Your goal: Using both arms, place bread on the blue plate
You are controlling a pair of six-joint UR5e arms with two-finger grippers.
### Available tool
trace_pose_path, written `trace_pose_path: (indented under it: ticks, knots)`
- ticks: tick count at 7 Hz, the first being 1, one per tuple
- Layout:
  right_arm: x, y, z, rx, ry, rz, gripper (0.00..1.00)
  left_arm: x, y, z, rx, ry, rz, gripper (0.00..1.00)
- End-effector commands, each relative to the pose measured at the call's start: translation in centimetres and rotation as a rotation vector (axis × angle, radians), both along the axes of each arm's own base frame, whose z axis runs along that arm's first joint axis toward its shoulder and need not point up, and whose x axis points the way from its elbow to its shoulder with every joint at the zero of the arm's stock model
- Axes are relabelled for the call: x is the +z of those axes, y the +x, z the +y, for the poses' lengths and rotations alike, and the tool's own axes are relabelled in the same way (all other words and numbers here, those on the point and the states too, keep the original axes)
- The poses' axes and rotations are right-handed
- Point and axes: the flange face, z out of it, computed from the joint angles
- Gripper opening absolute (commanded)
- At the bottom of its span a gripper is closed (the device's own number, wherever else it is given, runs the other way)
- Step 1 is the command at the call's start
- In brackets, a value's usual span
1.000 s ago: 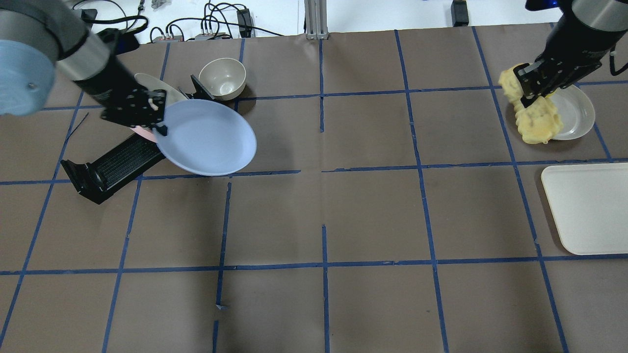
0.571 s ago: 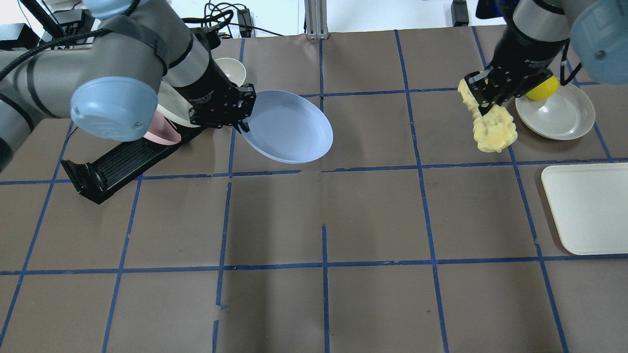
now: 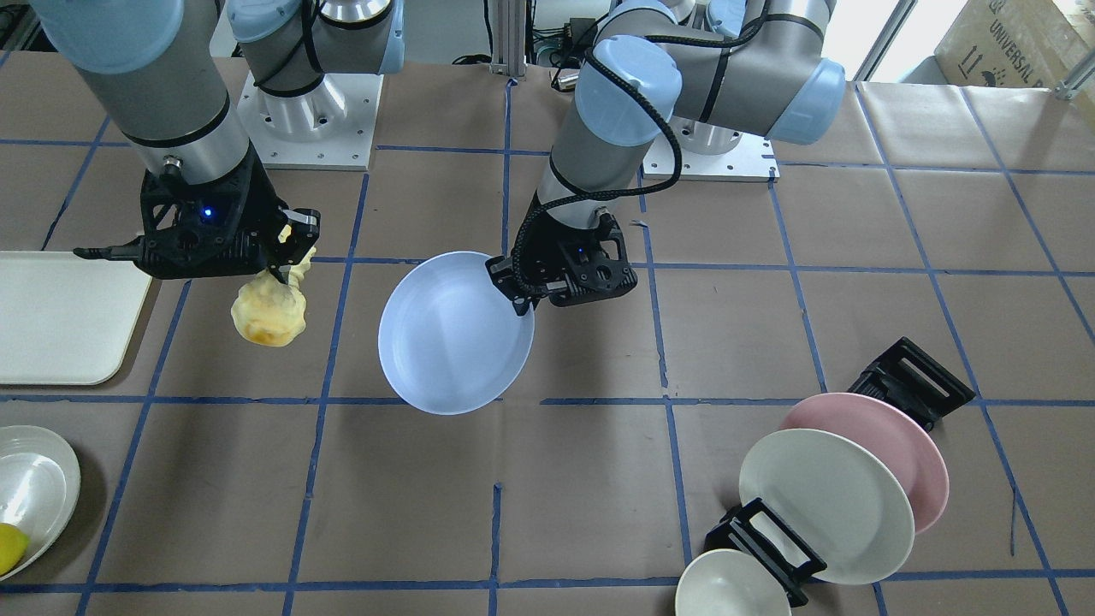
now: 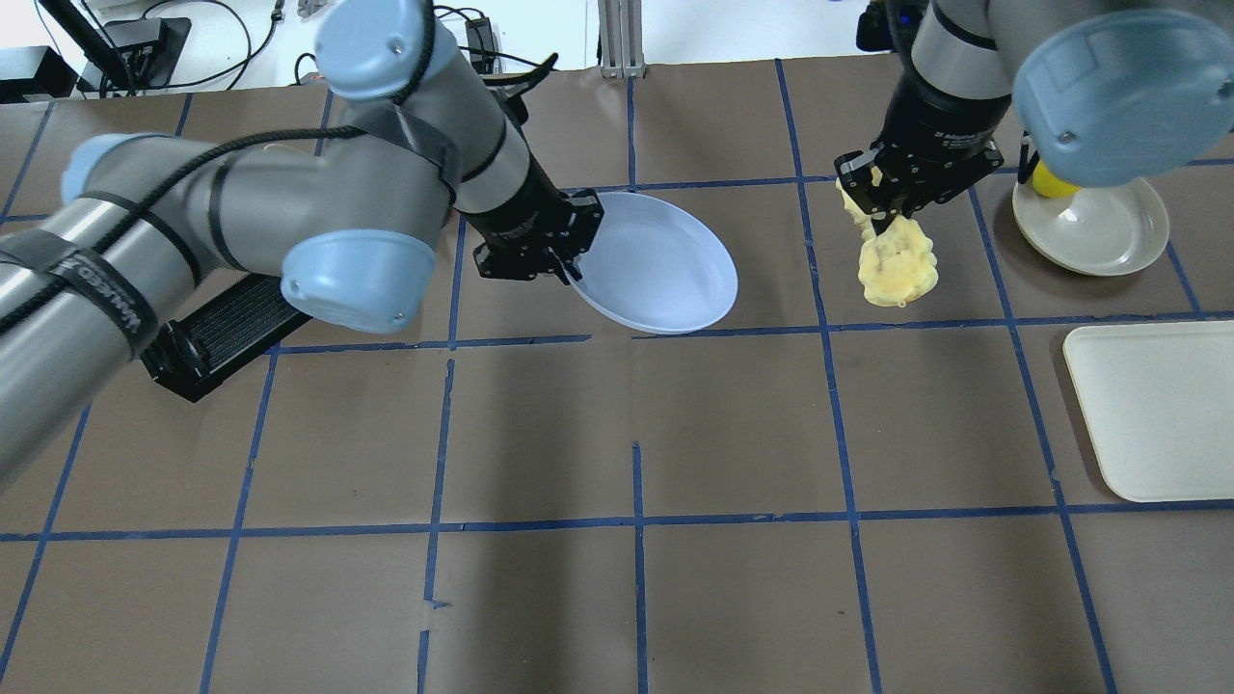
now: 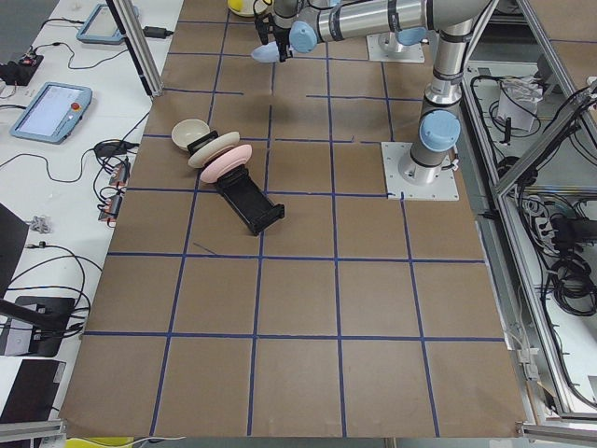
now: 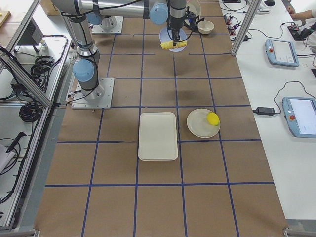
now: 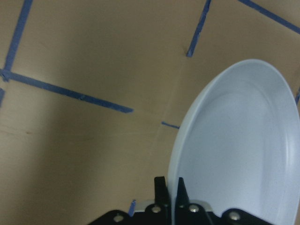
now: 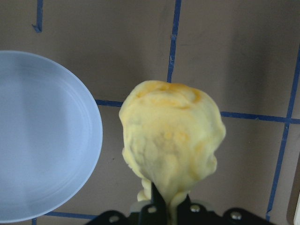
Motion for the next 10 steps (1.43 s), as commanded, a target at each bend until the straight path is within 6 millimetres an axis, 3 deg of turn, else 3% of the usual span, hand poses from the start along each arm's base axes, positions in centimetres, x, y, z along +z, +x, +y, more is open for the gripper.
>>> trace_pose_path:
  ticks: [1, 2, 3, 4, 5, 6, 7, 8, 9, 10]
  knots:
    - [-0.2, 0.2, -0.3, 0.0, -0.003, -0.004, 0.0, -0.5, 0.3, 0.3, -0.025, 0.0, -0.005, 1.0]
    - [-0.9, 0.6, -0.4, -0.001, 0.01, -0.006, 0.0, -1.3, 2.7, -1.0, -0.135, -0.018, -0.029, 1.0]
    - [-1.9, 2.1, -0.6, -0.053, 0.004, -0.015, 0.0, -1.1, 9.5, -4.6, -0.276, -0.062, -0.05, 1.0]
    - [-3.3, 5.3, -0.5, -0.053, 0.009, -0.016, 0.0, -0.4, 19.2, -7.2, -0.312, -0.018, -0.052, 1.0]
    - [-5.0, 8.3, -0.5, -0.053, 0.002, -0.019, 0.0, 1.8, 29.4, -9.0, -0.361, -0.014, -0.051, 1.0]
    - [-7.2, 11.3, -0.6, -0.044, 0.011, -0.017, 0.0, 4.6, 35.3, -9.7, -0.393, -0.008, -0.069, 1.0]
    - [-9.2, 13.9, -0.4, -0.003, 0.015, -0.02, 0.0, 7.9, 36.8, -9.1, -0.441, 0.011, -0.118, 1.0]
    - [-11.4, 15.1, -0.9, -0.017, 0.028, -0.024, 0.0, 10.9, 37.4, -8.2, -0.45, 0.025, -0.208, 1.0]
    - [-13.7, 16.3, -1.0, -0.014, 0.028, -0.045, 0.0, 12.3, 37.6, -6.5, -0.453, 0.025, -0.235, 1.0]
    - [-15.0, 16.3, -0.3, -0.008, 0.036, -0.042, 0.0, 13.0, 36.9, -6.3, -0.464, 0.012, -0.243, 1.0]
